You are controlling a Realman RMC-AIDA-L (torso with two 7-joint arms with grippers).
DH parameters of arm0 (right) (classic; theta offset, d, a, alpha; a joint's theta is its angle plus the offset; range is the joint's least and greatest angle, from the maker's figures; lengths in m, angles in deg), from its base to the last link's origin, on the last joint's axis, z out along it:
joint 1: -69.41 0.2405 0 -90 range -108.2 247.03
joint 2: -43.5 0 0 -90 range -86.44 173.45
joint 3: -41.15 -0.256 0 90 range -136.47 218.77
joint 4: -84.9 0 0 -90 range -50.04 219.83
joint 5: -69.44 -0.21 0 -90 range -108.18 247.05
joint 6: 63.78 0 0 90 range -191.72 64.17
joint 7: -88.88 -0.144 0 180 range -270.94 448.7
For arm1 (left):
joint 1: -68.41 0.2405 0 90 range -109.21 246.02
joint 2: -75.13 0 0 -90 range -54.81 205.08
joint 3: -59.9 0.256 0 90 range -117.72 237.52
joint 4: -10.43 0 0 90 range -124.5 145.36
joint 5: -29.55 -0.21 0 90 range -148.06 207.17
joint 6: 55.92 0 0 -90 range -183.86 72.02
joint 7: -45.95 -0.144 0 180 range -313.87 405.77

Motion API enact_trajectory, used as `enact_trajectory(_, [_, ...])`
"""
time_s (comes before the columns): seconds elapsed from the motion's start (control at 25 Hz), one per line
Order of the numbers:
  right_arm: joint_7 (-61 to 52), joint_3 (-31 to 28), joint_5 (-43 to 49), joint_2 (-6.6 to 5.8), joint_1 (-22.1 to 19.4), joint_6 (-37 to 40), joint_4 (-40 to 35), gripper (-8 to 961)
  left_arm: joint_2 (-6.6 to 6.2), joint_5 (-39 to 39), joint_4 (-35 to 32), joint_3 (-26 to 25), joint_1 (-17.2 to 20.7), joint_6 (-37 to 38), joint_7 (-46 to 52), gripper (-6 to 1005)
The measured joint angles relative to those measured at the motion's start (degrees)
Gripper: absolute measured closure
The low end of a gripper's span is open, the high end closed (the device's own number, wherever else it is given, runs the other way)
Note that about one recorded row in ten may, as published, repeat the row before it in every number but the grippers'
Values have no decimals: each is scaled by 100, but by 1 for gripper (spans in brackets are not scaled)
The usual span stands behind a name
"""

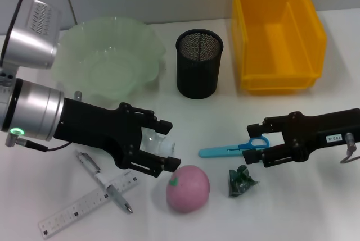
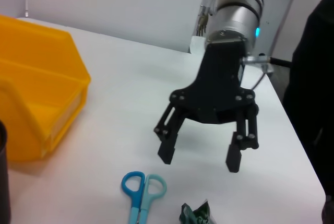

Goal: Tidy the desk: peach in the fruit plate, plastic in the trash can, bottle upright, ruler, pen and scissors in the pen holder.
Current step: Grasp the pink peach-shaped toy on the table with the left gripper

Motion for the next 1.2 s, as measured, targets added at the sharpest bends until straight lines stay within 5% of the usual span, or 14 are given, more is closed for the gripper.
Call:
enact_trajectory(0.4, [-446,-67,391,-112,191,-35,-13,167,158,-122,14,284,-59,-51,-223,189])
enact_trajectory(1.2, [-604,-201,499,-127,198,-60,9,177,195,417,532,1368,21,-973,-1190,190])
